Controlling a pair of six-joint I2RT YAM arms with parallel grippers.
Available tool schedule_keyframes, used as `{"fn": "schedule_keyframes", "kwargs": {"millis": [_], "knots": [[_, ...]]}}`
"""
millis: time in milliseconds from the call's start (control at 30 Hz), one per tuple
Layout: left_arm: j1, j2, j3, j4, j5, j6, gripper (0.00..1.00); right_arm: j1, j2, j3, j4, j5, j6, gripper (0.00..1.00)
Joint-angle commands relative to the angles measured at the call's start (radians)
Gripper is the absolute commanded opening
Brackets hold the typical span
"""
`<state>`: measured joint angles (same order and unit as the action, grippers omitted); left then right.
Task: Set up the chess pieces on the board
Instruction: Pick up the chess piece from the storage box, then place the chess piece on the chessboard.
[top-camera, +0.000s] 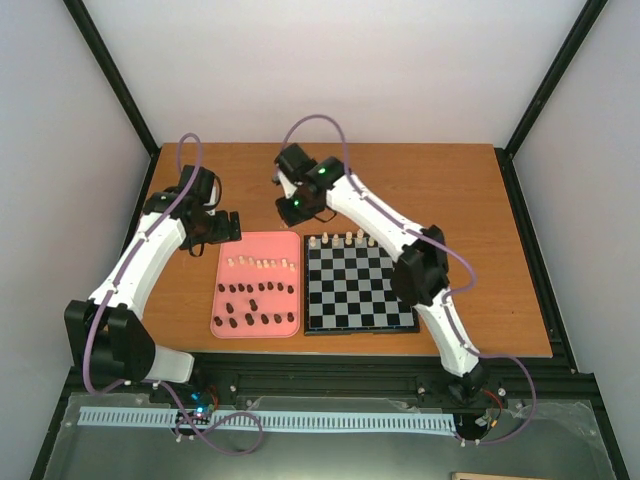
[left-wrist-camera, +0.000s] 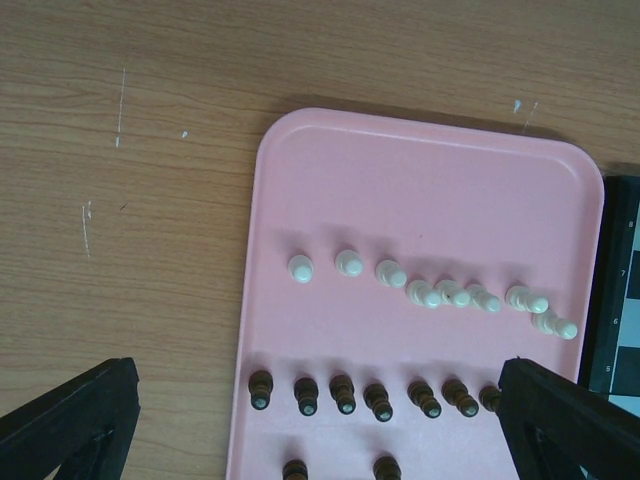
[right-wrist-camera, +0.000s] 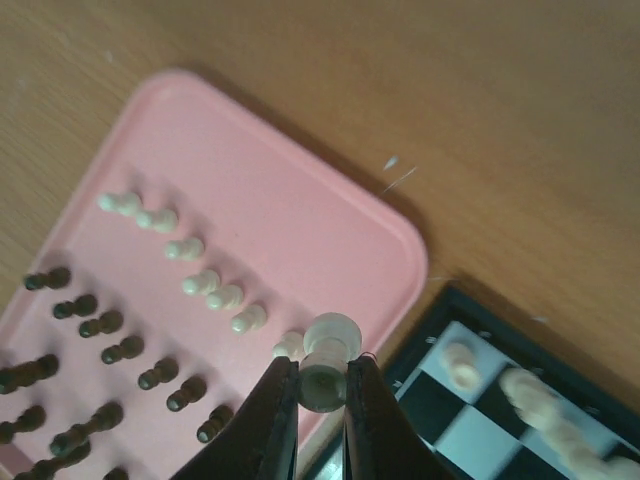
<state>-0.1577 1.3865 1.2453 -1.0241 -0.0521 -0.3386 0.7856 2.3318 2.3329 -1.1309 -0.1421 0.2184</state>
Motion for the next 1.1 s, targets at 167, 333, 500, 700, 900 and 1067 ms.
{"fn": "schedule_keyframes", "kwargs": {"millis": [167, 333, 500, 700, 900, 1067], "knots": [[0.004, 0.036, 0.039, 0.019, -0.002, 0.012, 1.0, -0.157, -0.258, -0.191, -0.023, 0.171, 0.011, 0.03], [0.004, 0.064, 0.055, 0.017, 0.006, 0.008, 1.0, -0.281, -0.368, -0.426, 0.028, 0.218, 0.007, 0.03], [0.004, 0.084, 0.055, 0.024, 0.007, 0.004, 1.0, -0.371, -0.434, -0.588, 0.057, 0.239, -0.004, 0.03], [0.004, 0.106, 0.051, 0.032, 0.013, 0.007, 1.0, -0.42, -0.47, -0.723, 0.11, 0.239, -0.003, 0.03], [0.004, 0.121, 0.059, 0.033, 0.014, 0.007, 1.0, -0.432, -0.453, -0.776, 0.128, 0.238, -0.006, 0.03], [0.004, 0.121, 0.057, 0.033, 0.018, 0.008, 1.0, -0.446, -0.443, -0.814, 0.151, 0.224, -0.01, 0.03]]}}
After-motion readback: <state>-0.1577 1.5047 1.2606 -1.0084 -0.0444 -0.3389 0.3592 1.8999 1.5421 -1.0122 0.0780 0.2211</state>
